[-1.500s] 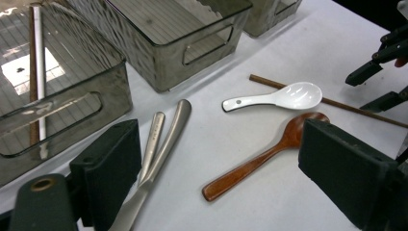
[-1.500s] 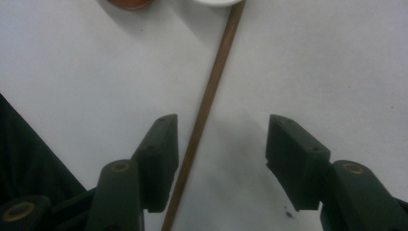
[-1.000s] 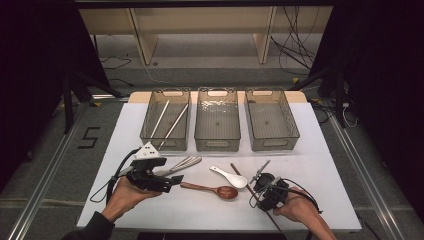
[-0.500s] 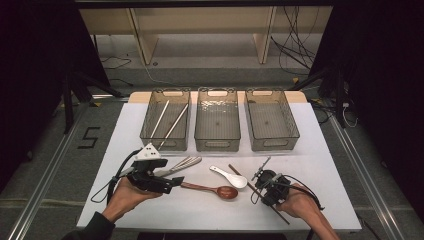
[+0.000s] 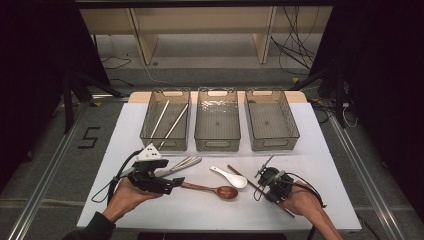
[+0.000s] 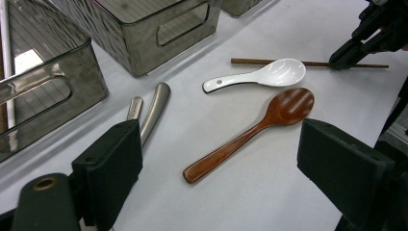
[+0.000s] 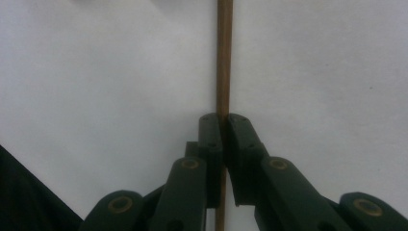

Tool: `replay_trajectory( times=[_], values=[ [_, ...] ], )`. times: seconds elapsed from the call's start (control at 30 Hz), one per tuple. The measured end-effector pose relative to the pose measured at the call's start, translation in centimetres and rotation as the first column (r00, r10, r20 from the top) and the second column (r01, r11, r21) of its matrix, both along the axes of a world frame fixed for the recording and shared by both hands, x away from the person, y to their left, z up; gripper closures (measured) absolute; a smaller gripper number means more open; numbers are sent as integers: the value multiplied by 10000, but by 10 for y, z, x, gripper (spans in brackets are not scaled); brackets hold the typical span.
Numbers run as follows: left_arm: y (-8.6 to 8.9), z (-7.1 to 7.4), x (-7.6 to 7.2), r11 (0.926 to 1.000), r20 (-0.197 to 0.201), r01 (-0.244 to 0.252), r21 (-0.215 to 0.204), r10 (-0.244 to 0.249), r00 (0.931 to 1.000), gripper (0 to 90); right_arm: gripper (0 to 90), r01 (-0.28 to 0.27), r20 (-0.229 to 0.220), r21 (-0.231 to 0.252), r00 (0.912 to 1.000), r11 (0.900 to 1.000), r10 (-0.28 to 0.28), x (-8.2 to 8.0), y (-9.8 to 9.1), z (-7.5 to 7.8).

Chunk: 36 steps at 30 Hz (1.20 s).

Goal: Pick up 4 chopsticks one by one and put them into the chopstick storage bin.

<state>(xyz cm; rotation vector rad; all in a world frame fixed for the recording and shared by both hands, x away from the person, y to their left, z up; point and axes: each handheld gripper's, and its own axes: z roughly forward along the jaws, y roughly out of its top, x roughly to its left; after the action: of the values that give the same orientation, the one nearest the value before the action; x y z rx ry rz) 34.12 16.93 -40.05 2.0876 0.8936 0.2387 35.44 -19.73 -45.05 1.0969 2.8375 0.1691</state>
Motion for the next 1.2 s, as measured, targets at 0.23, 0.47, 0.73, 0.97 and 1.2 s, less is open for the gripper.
replay_trajectory(
  times=[0.23,0.47,0.73,0.97,1.2],
  values=[
    [1,-1,1,10000,-42,-56,-8,56,10000,153,858,9,418,285,9991,9996,-21,1,-7,9],
    [1,-3,3,10000,-91,29,56,-28,10000,153,857,-167,965,693,9953,9975,99,1,-12,25],
    [1,-2,5,9998,-142,131,161,-128,9998,153,857,-997,1399,942,9864,9905,860,-6,-4,37],
    [-3,1,6,9987,-83,419,291,-416,9991,153,857,-2186,1554,907,9668,9716,2030,-19,18,44],
    [-9,1,5,9951,-229,811,566,-799,9965,153,857,-2858,1545,741,9498,9554,2721,-26,33,44]
  ],
)
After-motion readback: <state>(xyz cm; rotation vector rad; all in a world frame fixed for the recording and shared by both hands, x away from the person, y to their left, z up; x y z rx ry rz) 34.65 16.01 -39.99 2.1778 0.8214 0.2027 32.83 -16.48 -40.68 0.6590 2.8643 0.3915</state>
